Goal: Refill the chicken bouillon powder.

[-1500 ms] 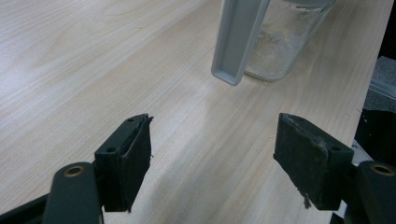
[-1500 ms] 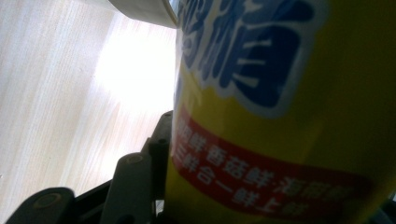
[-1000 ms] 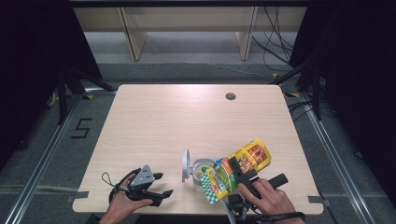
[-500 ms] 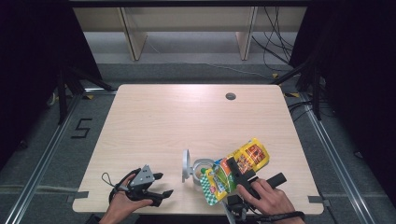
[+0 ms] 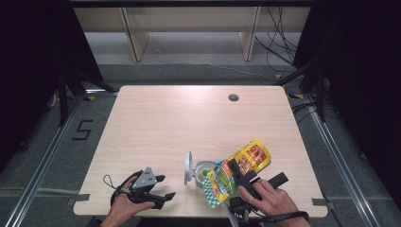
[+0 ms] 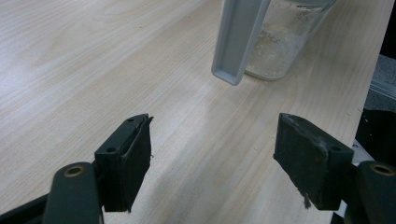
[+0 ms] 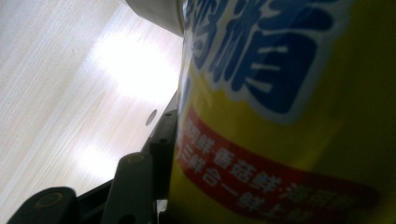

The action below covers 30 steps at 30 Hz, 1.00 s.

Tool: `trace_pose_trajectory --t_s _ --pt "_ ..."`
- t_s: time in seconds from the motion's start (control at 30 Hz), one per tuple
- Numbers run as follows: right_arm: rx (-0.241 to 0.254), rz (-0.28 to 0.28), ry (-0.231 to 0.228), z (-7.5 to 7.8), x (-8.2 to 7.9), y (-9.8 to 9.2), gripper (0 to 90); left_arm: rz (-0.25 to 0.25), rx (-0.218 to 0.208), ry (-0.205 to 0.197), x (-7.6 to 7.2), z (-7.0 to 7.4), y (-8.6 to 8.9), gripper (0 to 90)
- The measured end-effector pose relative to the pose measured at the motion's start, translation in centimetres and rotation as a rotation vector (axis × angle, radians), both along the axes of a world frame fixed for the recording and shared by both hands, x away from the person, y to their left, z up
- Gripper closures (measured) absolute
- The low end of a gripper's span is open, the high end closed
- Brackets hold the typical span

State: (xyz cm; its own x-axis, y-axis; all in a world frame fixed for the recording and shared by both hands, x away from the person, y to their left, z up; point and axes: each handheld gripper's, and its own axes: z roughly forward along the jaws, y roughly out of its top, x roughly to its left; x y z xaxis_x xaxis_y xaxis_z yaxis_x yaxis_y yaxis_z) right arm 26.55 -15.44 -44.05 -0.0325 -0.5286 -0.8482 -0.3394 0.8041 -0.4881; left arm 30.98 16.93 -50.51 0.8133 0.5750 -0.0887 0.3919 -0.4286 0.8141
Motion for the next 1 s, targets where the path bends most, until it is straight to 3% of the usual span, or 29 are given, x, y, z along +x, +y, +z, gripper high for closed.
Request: trace_pose_trajectory --t_s 0.07,0.17,0.23,0.37,0.53,0.57,0.63,0.67,0.73,0.9,1.0 --pt "-0.003 0.001 0.001 0.02 0.06 0.04 56.0 -0.002 0.014 -0.001 -0.02 0.09 0.04 26.6" --pt "-0.010 0.002 0.003 0.09 0.13 0.19 56.0 -0.004 0.000 -0.005 0.03 0.01 0.00 26.6" --pt "-0.003 0.005 0.007 0.04 0.22 0.22 56.0 -0.003 0.029 -0.002 0.03 0.14 0.12 26.6" --pt "-0.007 0.005 0.015 0.06 0.33 0.15 56.0 -0.004 0.001 -0.003 0.00 0.02 -0.02 26.6" --pt "-0.015 0.005 0.010 0.11 0.40 0.17 56.0 -0.005 0.000 -0.002 -0.01 0.02 -0.03 26.6" --pt "-0.015 0.007 0.008 0.11 0.41 0.17 56.0 -0.009 0.023 0.000 0.03 0.14 0.08 26.6" --pt "-0.018 0.008 0.008 0.15 0.44 0.20 56.0 -0.003 0.006 0.015 -0.10 0.15 -0.04 26.6" --pt "-0.020 0.009 0.005 0.15 0.44 0.23 56.0 -0.010 0.025 0.002 0.00 0.15 0.02 26.6" --pt "-0.026 0.010 0.007 0.11 0.44 0.35 56.0 -0.002 -0.003 0.014 -0.16 0.10 -0.15 26.6" --pt "-0.028 0.014 0.008 0.14 0.54 0.42 56.0 -0.009 0.025 0.003 -0.01 0.14 0.03 26.6" --pt "-0.041 0.012 -0.003 0.22 0.51 0.30 56.1 -0.013 0.019 0.008 -0.04 0.18 0.02 26.5"
